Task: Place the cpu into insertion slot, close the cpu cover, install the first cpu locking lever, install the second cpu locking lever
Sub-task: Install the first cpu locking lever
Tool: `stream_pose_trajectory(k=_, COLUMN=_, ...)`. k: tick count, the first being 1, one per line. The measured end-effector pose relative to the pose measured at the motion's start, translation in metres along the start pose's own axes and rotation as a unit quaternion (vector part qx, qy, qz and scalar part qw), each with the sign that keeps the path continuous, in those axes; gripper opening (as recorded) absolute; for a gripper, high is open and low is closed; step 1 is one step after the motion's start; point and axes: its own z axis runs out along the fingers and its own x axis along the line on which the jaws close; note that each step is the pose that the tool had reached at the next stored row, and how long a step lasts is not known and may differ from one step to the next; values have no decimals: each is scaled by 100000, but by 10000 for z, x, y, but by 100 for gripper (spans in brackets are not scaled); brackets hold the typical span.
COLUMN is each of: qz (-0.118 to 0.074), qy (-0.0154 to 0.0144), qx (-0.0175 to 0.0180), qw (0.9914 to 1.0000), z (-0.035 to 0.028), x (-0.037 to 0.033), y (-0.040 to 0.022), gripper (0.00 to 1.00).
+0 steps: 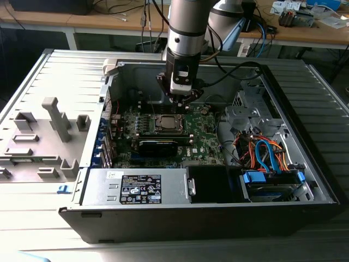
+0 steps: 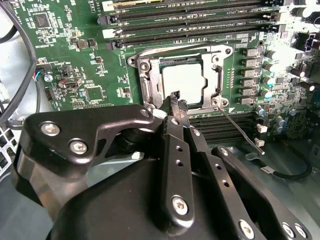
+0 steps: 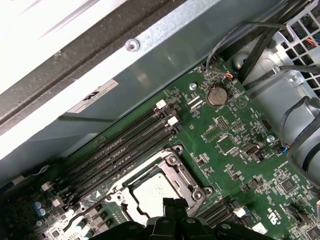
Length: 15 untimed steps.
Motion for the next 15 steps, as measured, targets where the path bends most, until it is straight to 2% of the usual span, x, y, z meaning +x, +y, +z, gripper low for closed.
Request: stream_pose_trajectory(k=15, qz=-1331, qy=-38, qx=24, qw=99991, z=0, x=0, y=0, gripper=11)
